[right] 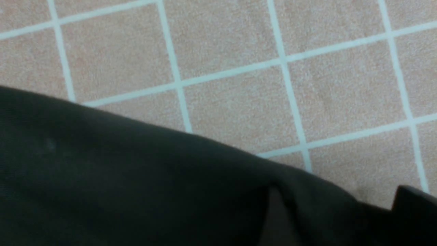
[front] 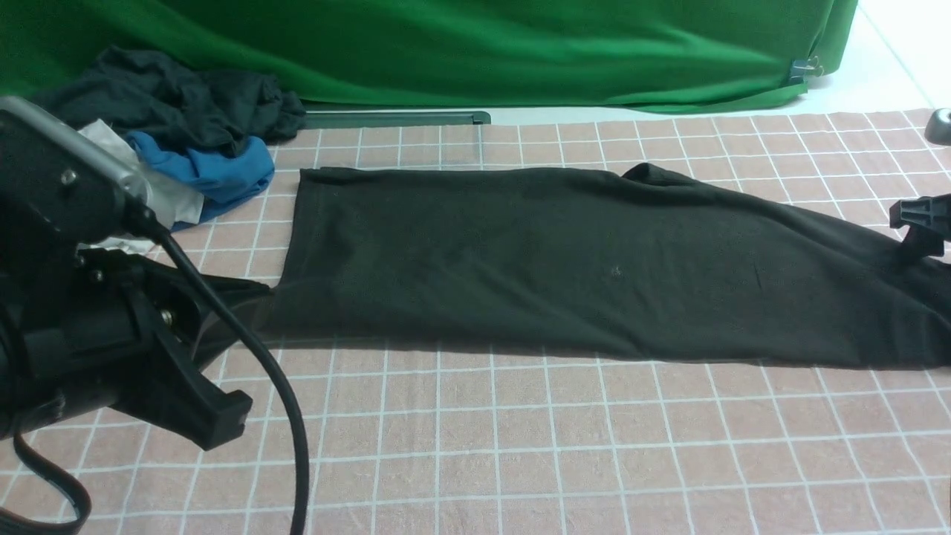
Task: Fold a long-sleeved shirt over a pink coffee tablecloth.
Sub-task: 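Pull the folded dark garment lengthwise by its ends to straighten it flat on the table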
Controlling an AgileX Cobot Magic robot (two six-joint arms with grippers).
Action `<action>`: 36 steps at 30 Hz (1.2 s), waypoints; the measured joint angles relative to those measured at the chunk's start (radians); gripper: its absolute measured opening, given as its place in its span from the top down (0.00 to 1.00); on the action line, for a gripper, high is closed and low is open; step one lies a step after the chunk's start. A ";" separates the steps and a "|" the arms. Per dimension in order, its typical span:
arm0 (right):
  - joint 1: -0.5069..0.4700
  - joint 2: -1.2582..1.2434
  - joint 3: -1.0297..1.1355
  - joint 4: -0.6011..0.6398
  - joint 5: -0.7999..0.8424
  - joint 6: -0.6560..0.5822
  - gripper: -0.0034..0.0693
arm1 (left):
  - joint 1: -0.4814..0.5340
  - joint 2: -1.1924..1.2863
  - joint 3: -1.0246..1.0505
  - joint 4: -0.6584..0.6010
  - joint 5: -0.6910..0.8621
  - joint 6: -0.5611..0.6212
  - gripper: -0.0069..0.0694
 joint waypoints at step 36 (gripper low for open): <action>-0.002 -0.017 0.000 0.004 0.041 -0.052 0.37 | 0.000 0.000 0.000 -0.008 -0.007 0.001 0.89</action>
